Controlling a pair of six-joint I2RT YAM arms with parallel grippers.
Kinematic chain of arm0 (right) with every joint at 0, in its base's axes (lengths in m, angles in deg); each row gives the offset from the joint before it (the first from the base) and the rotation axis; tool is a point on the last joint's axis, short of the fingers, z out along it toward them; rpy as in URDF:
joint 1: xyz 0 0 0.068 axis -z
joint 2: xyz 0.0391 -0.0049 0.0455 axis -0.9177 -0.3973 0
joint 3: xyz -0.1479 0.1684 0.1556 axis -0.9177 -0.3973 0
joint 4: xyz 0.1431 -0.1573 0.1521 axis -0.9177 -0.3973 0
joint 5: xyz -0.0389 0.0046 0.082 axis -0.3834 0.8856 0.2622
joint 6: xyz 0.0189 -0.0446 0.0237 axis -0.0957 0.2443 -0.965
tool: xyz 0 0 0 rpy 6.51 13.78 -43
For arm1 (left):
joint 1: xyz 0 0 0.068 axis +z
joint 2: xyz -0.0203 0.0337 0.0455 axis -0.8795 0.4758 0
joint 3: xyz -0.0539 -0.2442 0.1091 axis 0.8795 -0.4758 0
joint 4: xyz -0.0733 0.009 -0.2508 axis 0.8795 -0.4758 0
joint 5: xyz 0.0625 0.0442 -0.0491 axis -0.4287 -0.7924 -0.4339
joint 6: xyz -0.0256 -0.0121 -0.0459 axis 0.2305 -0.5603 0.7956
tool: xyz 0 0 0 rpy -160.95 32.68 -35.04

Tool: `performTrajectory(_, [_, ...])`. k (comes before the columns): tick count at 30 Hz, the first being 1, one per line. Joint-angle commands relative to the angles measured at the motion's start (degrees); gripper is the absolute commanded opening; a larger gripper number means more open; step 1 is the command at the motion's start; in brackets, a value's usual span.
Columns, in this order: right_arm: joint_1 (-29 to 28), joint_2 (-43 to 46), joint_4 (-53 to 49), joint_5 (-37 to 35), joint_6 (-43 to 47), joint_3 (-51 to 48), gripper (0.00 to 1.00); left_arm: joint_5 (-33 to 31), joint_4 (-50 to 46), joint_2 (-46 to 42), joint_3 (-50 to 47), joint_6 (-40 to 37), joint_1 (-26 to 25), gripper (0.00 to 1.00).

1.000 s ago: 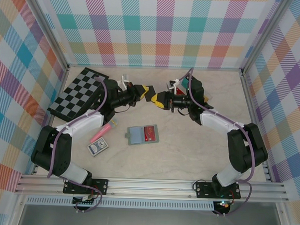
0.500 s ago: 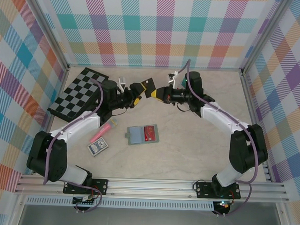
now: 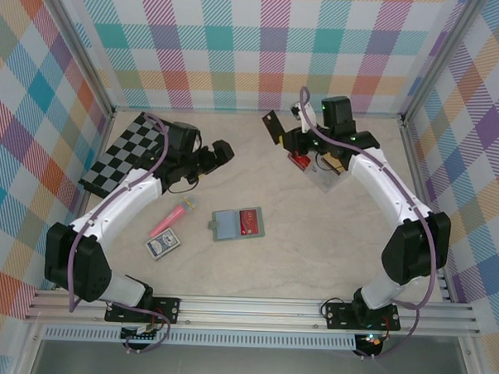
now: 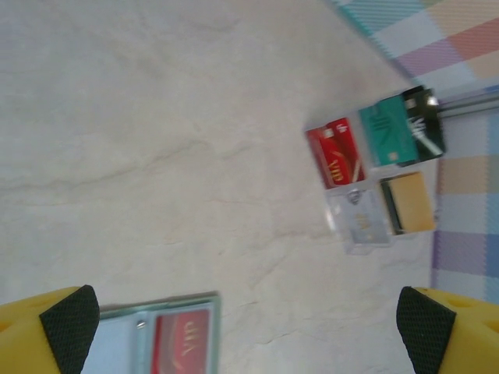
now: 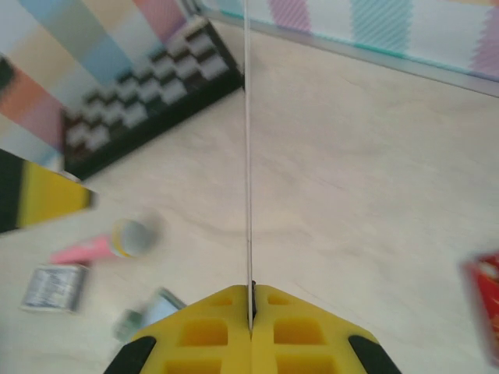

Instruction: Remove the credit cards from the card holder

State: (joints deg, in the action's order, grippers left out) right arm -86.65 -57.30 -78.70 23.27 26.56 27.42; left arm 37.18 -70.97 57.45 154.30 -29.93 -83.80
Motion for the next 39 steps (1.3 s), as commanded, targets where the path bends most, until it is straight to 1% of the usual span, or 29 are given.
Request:
performTrajectory(1, [2.44,-2.76,-8.09,-7.08,13.55,4.41,0.00,-2.77,-5.95,0.41,0.70,-3.56,1.10,1.00])
performTrajectory(5, [5.55,-7.56,-14.18,-11.26,19.97,9.96,0.00,-2.41,-6.69,0.45,0.22,-4.04,1.27,1.00])
performTrajectory(8, [7.55,-10.78,-16.30,-13.61,24.51,13.11,0.00,-2.29,-6.53,0.26,-0.52,-4.11,1.30,1.00])
performTrajectory(14, [10.71,-18.95,-21.43,-17.12,28.99,22.10,0.00,-0.27,-6.72,1.40,-0.36,-4.74,1.30,1.00])
performTrajectory(19, [12.31,-24.77,-24.23,-17.94,30.72,28.72,0.00,-0.16,-6.80,1.90,-0.34,-5.06,1.35,1.00])
performTrajectory(26, [13.11,-30.43,-25.29,-19.01,31.58,34.24,0.00,0.89,-6.54,3.12,-0.59,-4.95,1.39,1.00])
performTrajectory(32, [13.46,-33.59,-25.31,-21.23,31.45,36.33,0.00,1.07,-6.37,3.74,-0.79,-4.82,1.43,1.00])
performTrajectory(39, [14.08,-35.08,-26.06,-21.90,31.91,35.96,0.00,1.35,-6.10,4.52,-0.96,-4.74,1.39,1.00])
